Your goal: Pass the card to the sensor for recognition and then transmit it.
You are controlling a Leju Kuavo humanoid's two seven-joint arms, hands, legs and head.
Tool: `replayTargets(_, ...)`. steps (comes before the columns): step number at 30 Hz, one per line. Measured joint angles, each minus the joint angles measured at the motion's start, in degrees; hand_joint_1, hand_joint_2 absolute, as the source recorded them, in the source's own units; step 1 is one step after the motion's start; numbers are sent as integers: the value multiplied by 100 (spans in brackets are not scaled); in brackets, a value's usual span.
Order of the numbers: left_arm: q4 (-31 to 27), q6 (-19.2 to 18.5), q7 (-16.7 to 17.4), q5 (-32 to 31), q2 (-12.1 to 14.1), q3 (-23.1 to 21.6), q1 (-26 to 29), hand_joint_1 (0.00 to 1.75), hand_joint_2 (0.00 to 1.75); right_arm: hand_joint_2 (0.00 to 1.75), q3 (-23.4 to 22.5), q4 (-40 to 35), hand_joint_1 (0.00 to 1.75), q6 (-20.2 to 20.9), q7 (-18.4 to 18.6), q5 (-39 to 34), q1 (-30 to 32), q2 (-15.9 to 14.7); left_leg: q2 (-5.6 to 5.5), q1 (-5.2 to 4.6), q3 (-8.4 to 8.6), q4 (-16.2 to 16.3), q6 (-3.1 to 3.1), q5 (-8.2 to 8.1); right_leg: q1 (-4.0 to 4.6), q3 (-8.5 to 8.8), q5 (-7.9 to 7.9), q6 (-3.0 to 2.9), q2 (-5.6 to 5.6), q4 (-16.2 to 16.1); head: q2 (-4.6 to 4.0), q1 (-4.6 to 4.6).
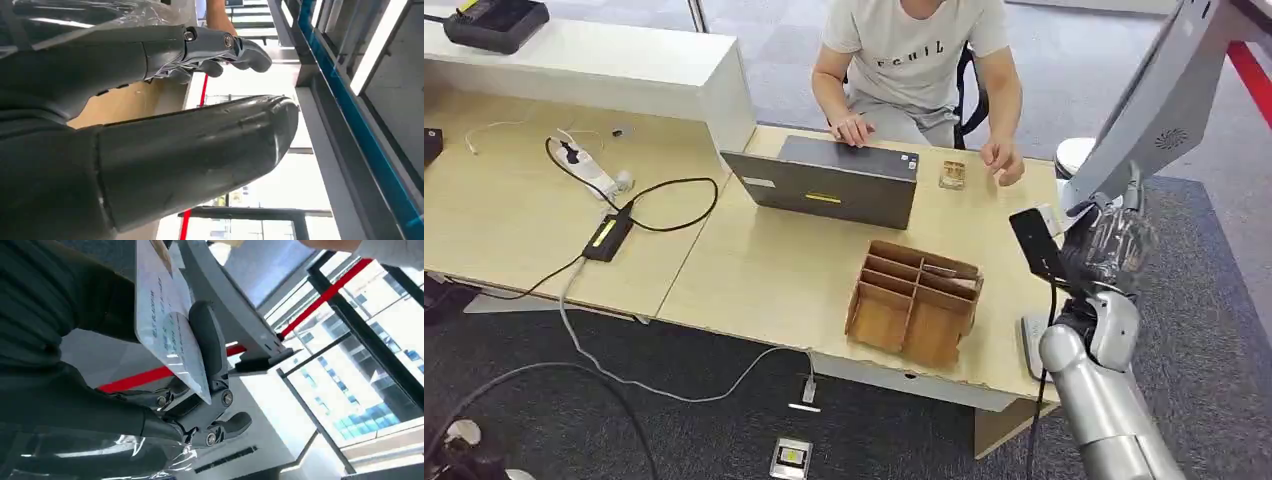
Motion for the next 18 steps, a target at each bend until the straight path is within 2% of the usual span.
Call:
replayTargets(7,114,0,-24,240,229,-11,-215,0,0,175,175,29,175,4,234,354,-352,-28,0,6,-1,-2,-1,1,6,0,1,-2,2,2,0,0)
replayTargets(18,308,-9,112,397,549,-114,-353,0,0,175,724,746,175,9,603,855,-892,453,0,6,-7,-2,-1,2,6,-3,0,-2,0,5,0,2)
